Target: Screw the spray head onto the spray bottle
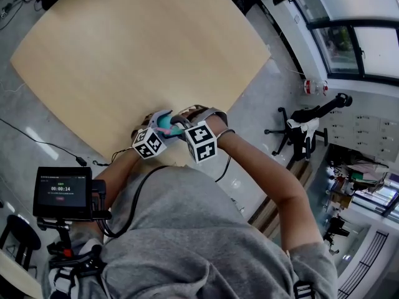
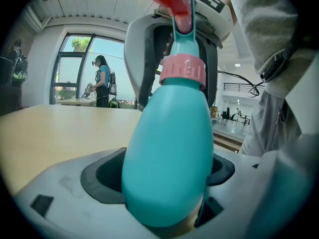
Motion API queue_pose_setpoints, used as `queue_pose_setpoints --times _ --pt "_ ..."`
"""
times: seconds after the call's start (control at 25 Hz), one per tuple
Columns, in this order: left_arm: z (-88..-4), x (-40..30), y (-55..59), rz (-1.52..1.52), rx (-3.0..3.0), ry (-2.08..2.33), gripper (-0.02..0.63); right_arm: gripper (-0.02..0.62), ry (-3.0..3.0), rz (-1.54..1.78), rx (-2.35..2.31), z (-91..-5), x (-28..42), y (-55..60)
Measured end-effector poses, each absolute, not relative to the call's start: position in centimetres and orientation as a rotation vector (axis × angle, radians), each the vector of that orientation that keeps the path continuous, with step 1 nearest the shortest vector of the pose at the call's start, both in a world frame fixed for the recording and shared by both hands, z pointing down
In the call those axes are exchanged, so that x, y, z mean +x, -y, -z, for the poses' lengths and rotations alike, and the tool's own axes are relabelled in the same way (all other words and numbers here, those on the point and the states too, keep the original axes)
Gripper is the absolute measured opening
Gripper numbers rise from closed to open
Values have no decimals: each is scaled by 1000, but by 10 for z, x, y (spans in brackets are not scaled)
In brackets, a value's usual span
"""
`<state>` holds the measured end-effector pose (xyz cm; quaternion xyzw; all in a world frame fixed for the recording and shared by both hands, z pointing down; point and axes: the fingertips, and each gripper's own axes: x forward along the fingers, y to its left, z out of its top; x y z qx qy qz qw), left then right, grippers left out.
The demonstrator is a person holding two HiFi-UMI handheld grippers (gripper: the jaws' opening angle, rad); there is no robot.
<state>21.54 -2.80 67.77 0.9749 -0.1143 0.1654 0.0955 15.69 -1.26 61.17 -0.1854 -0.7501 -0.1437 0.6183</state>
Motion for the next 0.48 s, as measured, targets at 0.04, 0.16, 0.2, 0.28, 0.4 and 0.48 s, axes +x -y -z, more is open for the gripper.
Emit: queue_pose_setpoints --times 0.04,0.16,0.2,0.28,0.4,0.48 --pt "-678 215 28 -491 2890 338 411 170 1728 330 -432 -612 157 12" --pt "-677 216 27 -492 2892 334 411 170 1728 330 -441 -612 158 11" --pt "-677 217 26 -492 2893 331 411 170 1723 337 -443 -611 159 11" --pt "-676 218 25 -493 2895 323 411 170 1711 354 -446 -609 162 11" --pt "-675 219 23 -491 2899 318 411 170 1701 361 -439 -605 166 11" --pt "-674 219 22 -491 2901 316 411 170 1698 362 -435 -601 168 11"
